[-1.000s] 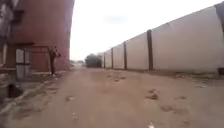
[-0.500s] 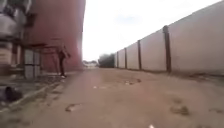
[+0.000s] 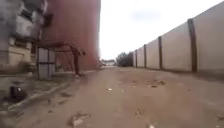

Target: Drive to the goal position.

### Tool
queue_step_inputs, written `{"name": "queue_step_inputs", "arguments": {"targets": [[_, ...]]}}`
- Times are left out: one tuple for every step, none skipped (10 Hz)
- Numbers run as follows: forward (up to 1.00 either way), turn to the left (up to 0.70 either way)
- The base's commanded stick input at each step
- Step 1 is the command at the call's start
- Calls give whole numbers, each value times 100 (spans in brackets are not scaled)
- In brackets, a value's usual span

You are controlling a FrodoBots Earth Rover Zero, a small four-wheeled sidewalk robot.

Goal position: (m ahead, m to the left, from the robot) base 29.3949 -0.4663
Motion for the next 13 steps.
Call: {"name": "queue_step_inputs", "arguments": {"targets": [[100, 0], [100, 0], [100, 0], [100, 0], [100, 0], [100, 0], [100, 0], [100, 0], [100, 0], [100, 0], [100, 0], [100, 0], [100, 0]]}}
